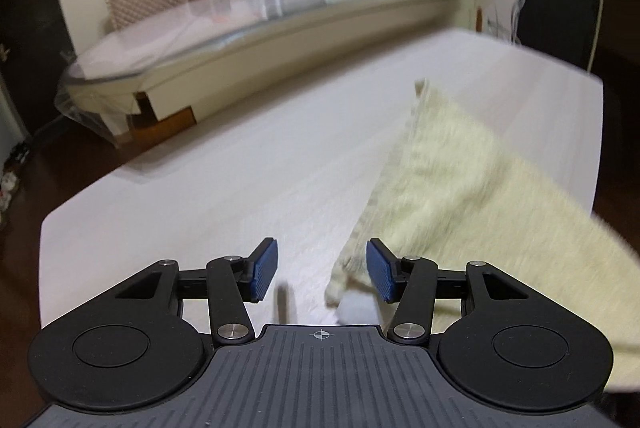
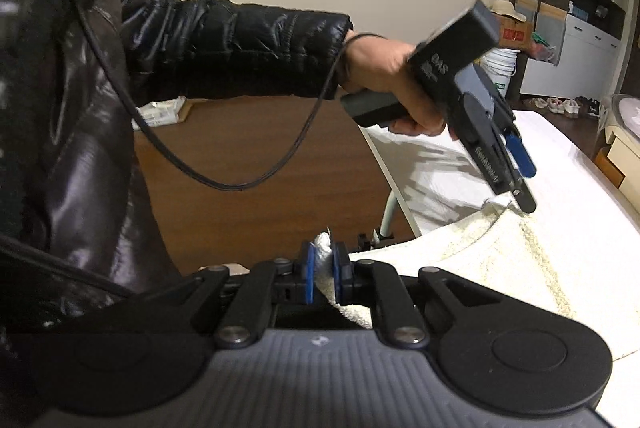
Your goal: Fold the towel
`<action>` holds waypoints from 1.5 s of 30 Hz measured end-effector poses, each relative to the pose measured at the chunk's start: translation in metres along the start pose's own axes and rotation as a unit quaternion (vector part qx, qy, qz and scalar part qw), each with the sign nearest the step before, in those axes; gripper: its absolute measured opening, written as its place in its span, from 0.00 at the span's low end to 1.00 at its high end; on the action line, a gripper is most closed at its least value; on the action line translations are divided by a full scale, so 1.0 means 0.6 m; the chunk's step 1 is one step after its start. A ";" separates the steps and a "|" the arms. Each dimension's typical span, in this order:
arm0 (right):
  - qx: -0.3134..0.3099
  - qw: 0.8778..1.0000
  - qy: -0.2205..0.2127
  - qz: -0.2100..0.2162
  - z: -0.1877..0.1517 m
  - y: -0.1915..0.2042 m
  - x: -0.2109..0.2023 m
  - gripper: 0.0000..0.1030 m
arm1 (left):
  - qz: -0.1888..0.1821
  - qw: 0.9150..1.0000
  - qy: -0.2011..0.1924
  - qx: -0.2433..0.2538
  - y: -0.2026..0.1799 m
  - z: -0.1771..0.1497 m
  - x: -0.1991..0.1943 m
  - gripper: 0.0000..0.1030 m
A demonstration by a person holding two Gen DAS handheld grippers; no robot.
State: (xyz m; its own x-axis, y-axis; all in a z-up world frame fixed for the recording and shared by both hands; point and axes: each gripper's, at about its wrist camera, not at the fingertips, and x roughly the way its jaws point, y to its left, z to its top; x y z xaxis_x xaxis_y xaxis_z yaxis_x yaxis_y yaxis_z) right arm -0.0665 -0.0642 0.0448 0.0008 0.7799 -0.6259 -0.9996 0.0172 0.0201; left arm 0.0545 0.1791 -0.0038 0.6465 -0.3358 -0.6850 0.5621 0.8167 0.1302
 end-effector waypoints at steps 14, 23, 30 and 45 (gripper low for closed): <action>0.195 0.965 -0.175 0.021 -0.026 -0.248 -0.171 0.09 | -0.056 0.998 0.007 -0.018 0.049 0.001 0.018 0.62; 0.288 0.936 -0.202 0.012 -0.095 -0.401 -0.193 0.09 | -0.081 0.996 0.010 -0.044 0.071 0.007 0.022 0.58; 0.367 0.910 -0.195 -0.002 -0.167 -0.478 -0.180 0.09 | -0.066 0.996 -0.019 -0.063 0.086 0.014 0.006 0.57; 0.435 0.889 -0.135 -0.049 -0.237 -0.534 -0.106 0.13 | -0.053 0.997 -0.030 -0.044 0.047 0.021 -0.006 0.57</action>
State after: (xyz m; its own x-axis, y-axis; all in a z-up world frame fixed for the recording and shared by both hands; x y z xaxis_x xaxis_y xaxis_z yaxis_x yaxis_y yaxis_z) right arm 0.2498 -0.2081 -0.0327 0.2099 0.8677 -0.4505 -0.5961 0.4788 0.6445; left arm 0.0743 0.1975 0.0112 0.6177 -0.4472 -0.6469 0.5824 0.8129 -0.0059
